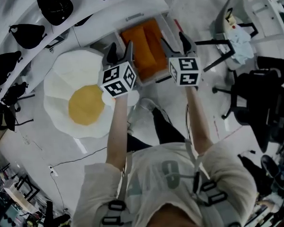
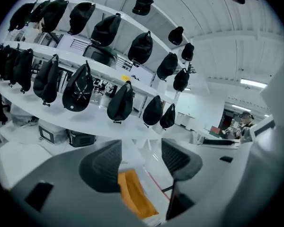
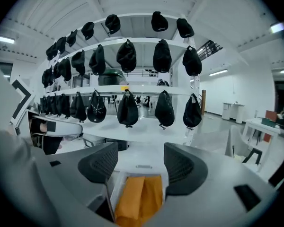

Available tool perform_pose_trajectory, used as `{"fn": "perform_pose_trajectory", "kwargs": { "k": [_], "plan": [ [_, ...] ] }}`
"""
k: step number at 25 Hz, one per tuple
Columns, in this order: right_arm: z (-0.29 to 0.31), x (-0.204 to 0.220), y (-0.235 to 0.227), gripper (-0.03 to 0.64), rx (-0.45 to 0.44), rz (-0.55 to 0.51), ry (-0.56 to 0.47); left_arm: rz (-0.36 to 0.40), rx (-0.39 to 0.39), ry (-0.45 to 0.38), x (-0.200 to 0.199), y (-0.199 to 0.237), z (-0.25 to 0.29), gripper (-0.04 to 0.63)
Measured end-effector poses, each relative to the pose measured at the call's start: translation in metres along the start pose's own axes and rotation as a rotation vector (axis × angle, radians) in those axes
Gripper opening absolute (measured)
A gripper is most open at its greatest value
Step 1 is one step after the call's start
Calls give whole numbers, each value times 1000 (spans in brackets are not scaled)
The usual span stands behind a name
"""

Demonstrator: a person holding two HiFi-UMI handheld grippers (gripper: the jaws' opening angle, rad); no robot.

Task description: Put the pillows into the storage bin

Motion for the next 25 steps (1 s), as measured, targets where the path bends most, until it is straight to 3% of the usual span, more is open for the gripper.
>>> {"fn": "perform_pose_trajectory", "kwargs": {
  "k": [5,9,16,20,25],
  "plan": [
    [16,13,36,276,-96,9,23,-9,-72,27,22,45,-25,245],
    [39,48,75,276,-202,10,91,-61,-203,86,72,108,-54,247],
    [105,195,164,276,-413,-42,321,-339,-392,258,248,228,-102,258],
    [128,299,203,276,-534,-72,491,-537,-479,383,370,244,-137,258],
    [155,380,221,276,-588,-125,567,-688,-526,434,474,259,-131,265]
  ]
}}
Point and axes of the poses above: the fingertips, and each gripper's own axes: z forward along the fingers, y to its left, x out of its underside, the point moved 8 cm from there along -z, backward along the fingers, and after that the axes turned 4 degrees about -x, right-handed, at the moved point
